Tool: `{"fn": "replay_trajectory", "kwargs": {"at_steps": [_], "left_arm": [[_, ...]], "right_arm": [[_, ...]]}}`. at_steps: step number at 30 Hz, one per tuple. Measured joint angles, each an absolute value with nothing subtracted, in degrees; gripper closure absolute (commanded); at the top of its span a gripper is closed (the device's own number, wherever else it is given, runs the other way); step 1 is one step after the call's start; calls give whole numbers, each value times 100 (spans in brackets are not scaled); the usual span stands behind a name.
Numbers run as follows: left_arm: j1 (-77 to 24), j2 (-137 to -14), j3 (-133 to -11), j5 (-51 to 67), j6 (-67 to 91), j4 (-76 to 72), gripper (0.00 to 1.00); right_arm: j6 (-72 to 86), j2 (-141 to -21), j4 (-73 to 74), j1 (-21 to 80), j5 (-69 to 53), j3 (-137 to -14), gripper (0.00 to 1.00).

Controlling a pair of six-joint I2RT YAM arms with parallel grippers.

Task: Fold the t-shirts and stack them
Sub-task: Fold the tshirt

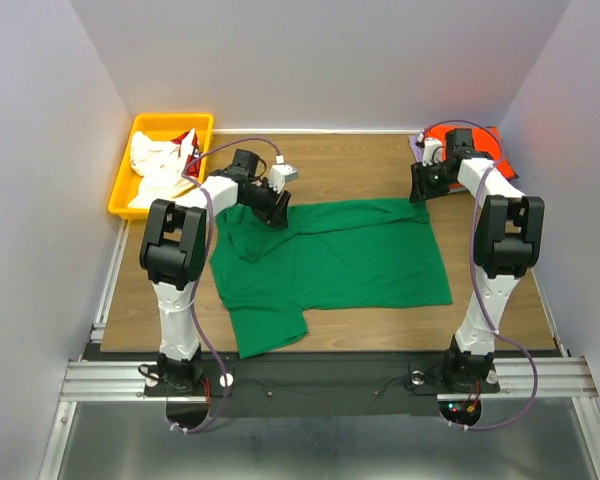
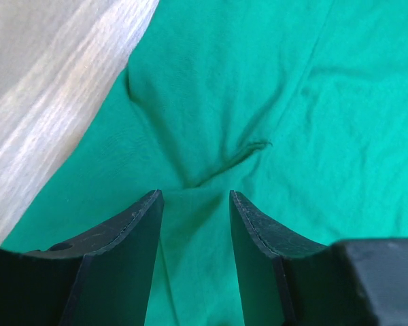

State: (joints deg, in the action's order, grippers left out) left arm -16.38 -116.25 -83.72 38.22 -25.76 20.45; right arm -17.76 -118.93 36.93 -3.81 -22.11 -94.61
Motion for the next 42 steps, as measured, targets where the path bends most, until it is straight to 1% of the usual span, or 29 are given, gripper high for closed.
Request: {"fn": "replay_trajectory", "kwargs": {"at_steps": [4, 9, 10, 15, 19, 21, 28, 29, 31, 32, 34, 35, 36, 38, 40, 41, 42], "left_arm": [[-1651, -11716, -8372, 3732, -2512, 1975, 43], [-1647, -11719, -8370, 3640, -2471, 1844, 43], [-1645, -11719, -8370, 3621, -2464, 1835, 44], [-1640, -11716, -8329, 3533, -2416, 1741, 46], [-1640, -11716, -8208, 3446, -2373, 1708, 48], [-1640, -11719, -8197, 3422, -2355, 1710, 51], [-1640, -11716, -8197, 3524, -2333, 1693, 69], [-1640, -11716, -8197, 3575, -2333, 1693, 76], [-1651, -11714, -8197, 3640, -2338, 1699, 82], [-1669, -11699, -8184, 3673, -2340, 1699, 88], [-1693, -11618, -8112, 3743, -2353, 1712, 93], [-1719, -11544, -8055, 3771, -2357, 1734, 97], [-1754, -11441, -7983, 3802, -2370, 1767, 98], [-1841, -11218, -7828, 3861, -2418, 1798, 98], [-1968, -10973, -7664, 3879, -2477, 1865, 93], [-2080, -10812, -7540, 3879, -2530, 1892, 81], [-2180, -10680, -7448, 3883, -2558, 1920, 73]], "right_arm": [[-1776, -11893, 3704, -381, -2241, -9461, 55], [-1774, -11893, 3710, -381, -2255, -9461, 58], [-1774, -11893, 3710, -381, -2255, -9461, 60], [-1778, -11902, 3710, -381, -2255, -9461, 64], [-1778, -11977, 3721, -381, -2250, -9461, 66], [-1782, -12001, 3736, -381, -2246, -9461, 66], [-1811, -12016, 3758, -381, -2206, -9461, 66], [-1811, -12016, 3760, -381, -2204, -9461, 66], [-1811, -12016, 3767, -381, -2202, -9461, 66], [-1811, -12016, 3769, -381, -2202, -9461, 66], [-1811, -12016, 3780, -381, -2200, -9461, 66], [-1811, -12016, 3782, -381, -2200, -9461, 66], [-1811, -12016, 3782, -381, -2200, -9461, 66], [-1813, -12016, 3793, -381, -2189, -9461, 66], [-1820, -12016, 3809, -381, -2185, -9461, 66], [-1824, -12016, 3817, -381, -2185, -9461, 66], [-1826, -12016, 3826, -381, -2182, -9461, 66]]}}
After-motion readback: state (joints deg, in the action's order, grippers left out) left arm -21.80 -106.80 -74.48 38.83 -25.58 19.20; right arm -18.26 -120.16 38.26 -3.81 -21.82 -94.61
